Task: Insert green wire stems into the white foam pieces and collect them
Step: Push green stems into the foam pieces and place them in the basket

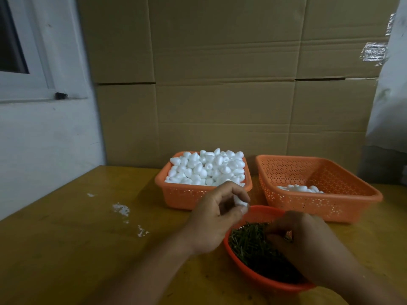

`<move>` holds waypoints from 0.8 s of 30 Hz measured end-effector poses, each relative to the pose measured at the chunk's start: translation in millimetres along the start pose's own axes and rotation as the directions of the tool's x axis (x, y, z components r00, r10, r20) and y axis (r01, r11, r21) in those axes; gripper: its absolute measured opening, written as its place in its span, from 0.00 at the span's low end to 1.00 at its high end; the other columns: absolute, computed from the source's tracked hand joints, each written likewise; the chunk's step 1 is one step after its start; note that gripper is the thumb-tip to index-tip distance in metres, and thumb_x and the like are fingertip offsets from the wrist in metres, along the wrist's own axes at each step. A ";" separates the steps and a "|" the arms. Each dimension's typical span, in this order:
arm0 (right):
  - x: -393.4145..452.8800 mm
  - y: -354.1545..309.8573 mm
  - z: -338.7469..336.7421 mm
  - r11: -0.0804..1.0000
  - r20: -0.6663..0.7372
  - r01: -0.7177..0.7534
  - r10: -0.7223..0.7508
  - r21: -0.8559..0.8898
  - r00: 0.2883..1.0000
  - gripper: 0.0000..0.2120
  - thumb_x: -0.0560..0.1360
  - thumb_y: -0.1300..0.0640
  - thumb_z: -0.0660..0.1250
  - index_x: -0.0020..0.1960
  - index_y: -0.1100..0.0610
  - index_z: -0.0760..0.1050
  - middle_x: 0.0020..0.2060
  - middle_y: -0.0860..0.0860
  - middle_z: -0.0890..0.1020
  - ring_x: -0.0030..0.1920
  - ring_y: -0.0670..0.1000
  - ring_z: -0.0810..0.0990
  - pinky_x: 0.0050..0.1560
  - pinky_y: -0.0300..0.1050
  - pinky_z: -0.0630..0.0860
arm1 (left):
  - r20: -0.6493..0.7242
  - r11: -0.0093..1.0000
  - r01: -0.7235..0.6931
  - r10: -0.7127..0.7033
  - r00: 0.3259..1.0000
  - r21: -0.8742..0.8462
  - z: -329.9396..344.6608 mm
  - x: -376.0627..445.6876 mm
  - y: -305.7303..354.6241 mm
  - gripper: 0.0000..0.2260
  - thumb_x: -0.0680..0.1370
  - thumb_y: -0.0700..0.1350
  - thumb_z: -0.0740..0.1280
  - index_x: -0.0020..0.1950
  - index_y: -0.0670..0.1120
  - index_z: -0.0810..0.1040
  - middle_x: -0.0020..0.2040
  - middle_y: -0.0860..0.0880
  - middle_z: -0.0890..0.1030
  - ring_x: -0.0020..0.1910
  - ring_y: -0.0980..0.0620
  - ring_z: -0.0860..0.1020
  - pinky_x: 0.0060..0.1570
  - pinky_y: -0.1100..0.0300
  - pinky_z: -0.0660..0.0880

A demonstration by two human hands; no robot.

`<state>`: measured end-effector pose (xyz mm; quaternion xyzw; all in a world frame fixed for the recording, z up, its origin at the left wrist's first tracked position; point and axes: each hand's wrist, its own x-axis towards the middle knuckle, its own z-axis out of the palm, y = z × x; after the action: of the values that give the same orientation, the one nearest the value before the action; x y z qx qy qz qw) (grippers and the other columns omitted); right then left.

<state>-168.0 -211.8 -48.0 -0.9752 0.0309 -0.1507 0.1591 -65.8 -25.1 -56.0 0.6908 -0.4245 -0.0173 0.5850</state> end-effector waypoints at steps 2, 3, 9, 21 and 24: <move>1.8 -0.8 -1.9 1.000 0.059 -0.012 0.013 -0.026 0.998 0.05 0.75 0.51 0.72 0.47 0.42 0.84 0.43 0.40 0.84 0.43 0.42 0.81 0.47 0.42 0.79 | 0.051 1.000 0.004 -0.003 0.999 -0.018 4.0 -4.5 -0.3 0.11 0.78 0.34 0.69 0.52 0.50 0.77 0.50 0.41 0.80 0.50 0.44 0.80 0.51 0.54 0.77; 3.1 -1.8 -2.5 0.999 0.098 -0.020 0.023 -0.040 0.995 0.04 0.75 0.51 0.71 0.47 0.42 0.84 0.43 0.41 0.84 0.43 0.43 0.82 0.48 0.42 0.80 | 0.078 1.000 0.002 -0.002 0.997 -0.011 6.2 -6.4 -0.3 0.13 0.77 0.33 0.69 0.53 0.50 0.76 0.51 0.40 0.79 0.50 0.41 0.79 0.51 0.51 0.77; 9.1 -6.4 0.6 0.986 0.265 -0.031 0.073 -0.161 0.962 0.11 0.75 0.41 0.68 0.50 0.46 0.79 0.44 0.45 0.83 0.45 0.45 0.81 0.49 0.47 0.80 | 0.142 0.994 -0.034 0.019 0.990 0.102 15.5 -10.9 4.5 0.12 0.78 0.39 0.68 0.54 0.55 0.73 0.47 0.46 0.77 0.46 0.43 0.76 0.47 0.43 0.76; 13.3 -13.6 10.4 0.969 0.245 -0.015 0.076 -0.245 0.967 0.09 0.76 0.44 0.66 0.53 0.47 0.79 0.47 0.45 0.82 0.48 0.48 0.82 0.50 0.48 0.81 | 0.088 1.000 -0.012 0.011 0.996 0.007 18.8 -13.4 11.1 0.06 0.82 0.47 0.67 0.58 0.53 0.73 0.35 0.55 0.79 0.36 0.58 0.77 0.39 0.64 0.73; 12.2 -13.5 8.2 0.969 0.212 -0.040 0.093 -0.244 0.973 0.06 0.75 0.46 0.68 0.48 0.47 0.79 0.45 0.45 0.82 0.47 0.48 0.82 0.50 0.48 0.81 | 0.029 0.991 0.096 -0.094 0.995 -0.097 18.2 -10.8 11.4 0.04 0.83 0.51 0.65 0.55 0.53 0.74 0.29 0.53 0.77 0.29 0.58 0.73 0.32 0.64 0.69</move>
<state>-153.7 -197.8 -47.6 -0.9963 0.0636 -0.0310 0.0486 -88.7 -32.5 -57.4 0.6805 -0.3967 -0.0743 0.6115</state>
